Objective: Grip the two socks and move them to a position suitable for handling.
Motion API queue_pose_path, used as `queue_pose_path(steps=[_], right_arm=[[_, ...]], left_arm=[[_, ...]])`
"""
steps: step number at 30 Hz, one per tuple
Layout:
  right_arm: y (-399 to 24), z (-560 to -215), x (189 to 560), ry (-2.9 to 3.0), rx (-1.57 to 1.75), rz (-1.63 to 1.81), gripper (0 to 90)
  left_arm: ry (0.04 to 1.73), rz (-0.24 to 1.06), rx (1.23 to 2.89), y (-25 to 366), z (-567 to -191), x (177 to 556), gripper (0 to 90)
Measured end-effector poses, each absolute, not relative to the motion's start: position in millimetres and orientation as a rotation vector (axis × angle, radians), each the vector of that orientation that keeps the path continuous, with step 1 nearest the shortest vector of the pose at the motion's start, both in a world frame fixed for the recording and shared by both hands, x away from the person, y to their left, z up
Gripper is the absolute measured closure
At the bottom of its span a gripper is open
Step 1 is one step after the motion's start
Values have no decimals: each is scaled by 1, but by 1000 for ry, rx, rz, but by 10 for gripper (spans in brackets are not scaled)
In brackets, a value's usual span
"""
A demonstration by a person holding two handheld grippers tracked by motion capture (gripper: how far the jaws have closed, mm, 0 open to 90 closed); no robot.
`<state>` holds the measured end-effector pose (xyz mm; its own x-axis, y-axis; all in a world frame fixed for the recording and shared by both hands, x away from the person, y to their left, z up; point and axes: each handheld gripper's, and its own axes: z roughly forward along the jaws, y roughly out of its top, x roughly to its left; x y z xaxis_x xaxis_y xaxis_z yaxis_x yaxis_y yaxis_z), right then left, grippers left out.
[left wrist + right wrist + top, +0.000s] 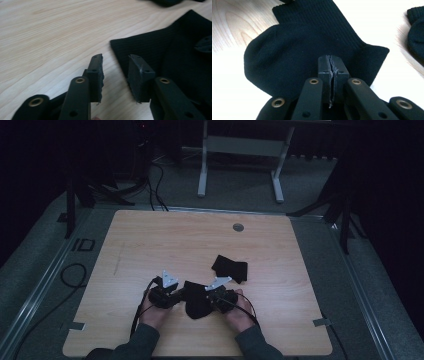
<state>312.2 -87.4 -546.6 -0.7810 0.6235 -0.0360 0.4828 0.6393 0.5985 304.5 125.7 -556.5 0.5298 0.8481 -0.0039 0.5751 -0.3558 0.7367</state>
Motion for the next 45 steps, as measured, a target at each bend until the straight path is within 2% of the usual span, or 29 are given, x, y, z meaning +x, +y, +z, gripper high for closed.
queue_pose_path(steps=[4,12,25,30,33,38,40,45], right_arm=[[-88,-547,312,2631,890,856,873],[-90,-546,311,2650,873,853,873],[-92,-546,311,2662,851,854,874],[-93,-545,310,2679,834,849,874],[-94,-545,311,2685,835,849,873],[-93,-545,310,2660,839,842,863],[-90,-543,307,2645,837,841,833],[-77,-526,291,2623,758,899,811]], left_arm=[[1076,471,2110,118,-558,302,750],[1053,452,2102,119,-556,301,843],[914,531,2056,114,-548,292,852],[912,483,2087,111,-553,294,868],[931,452,2173,107,-560,297,881],[960,412,2164,109,-562,299,886],[964,410,2165,109,-562,299,886],[972,400,2164,109,-561,299,886]])
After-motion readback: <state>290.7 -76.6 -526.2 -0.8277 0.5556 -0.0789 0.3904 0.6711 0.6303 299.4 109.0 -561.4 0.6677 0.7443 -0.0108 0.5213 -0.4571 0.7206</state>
